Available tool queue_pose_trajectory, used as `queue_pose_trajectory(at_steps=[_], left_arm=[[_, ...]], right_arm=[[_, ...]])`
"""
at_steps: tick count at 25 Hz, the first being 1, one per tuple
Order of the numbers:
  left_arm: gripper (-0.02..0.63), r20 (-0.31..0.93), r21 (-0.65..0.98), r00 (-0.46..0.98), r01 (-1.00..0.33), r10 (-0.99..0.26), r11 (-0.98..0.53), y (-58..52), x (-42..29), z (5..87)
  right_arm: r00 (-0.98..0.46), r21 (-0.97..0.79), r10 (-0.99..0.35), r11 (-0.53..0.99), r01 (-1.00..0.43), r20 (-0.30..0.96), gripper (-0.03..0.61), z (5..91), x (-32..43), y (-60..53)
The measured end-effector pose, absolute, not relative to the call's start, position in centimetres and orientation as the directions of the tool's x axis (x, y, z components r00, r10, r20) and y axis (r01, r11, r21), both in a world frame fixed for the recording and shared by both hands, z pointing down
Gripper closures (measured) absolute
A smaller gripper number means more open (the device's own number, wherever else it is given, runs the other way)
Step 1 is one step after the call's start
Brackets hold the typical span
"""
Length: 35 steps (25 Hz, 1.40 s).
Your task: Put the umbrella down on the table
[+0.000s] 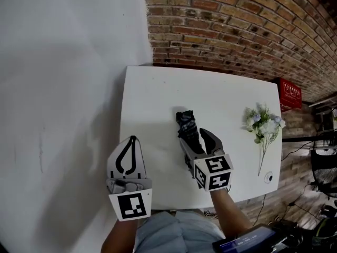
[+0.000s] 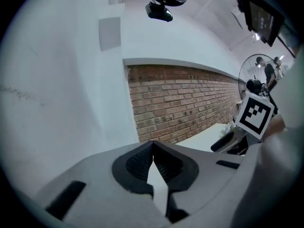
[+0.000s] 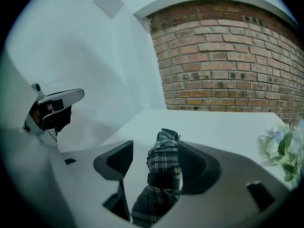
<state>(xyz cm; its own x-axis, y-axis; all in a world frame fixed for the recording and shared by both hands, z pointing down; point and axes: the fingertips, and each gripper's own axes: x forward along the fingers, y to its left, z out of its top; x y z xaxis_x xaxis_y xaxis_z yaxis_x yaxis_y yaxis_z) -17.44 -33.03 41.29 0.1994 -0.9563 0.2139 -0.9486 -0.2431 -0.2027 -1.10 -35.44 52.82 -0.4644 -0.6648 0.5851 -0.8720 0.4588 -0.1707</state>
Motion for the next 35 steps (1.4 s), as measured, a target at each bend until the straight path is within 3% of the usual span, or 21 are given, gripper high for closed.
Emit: queue_pose_trajectory(at_steps=[7, 12, 17, 35], left_arm=[[0.604, 0.110, -0.226, 0.233, -0.941, -0.966, -0.252, -30.7, -14.2, 35.2], [0.604, 0.017, -0.264, 0.267, -0.928, -0.964, -0.262, -29.2, -11.8, 30.6], [0.604, -0.051, -0.284, 0.293, -0.921, -0.955, -0.267, -27.5, -9.9, 27.3], [0.604, -0.130, -0.269, 0.317, -0.923, -0.940, -0.274, -23.8, -6.5, 24.1]], right_arm=[[-0.496, -0.104, -0.785, 0.496, -0.862, 0.371, 0.396, 43.4, 0.1, -32.4], [-0.462, -0.029, -0.850, 0.470, -0.882, 0.254, 0.462, 38.2, 2.3, -30.3], [-0.418, 0.028, -0.894, 0.427, -0.904, 0.159, 0.567, 34.1, 4.3, -28.3], [-0.410, 0.102, -0.911, 0.412, -0.906, 0.043, 0.574, 29.0, 6.6, -24.2]])
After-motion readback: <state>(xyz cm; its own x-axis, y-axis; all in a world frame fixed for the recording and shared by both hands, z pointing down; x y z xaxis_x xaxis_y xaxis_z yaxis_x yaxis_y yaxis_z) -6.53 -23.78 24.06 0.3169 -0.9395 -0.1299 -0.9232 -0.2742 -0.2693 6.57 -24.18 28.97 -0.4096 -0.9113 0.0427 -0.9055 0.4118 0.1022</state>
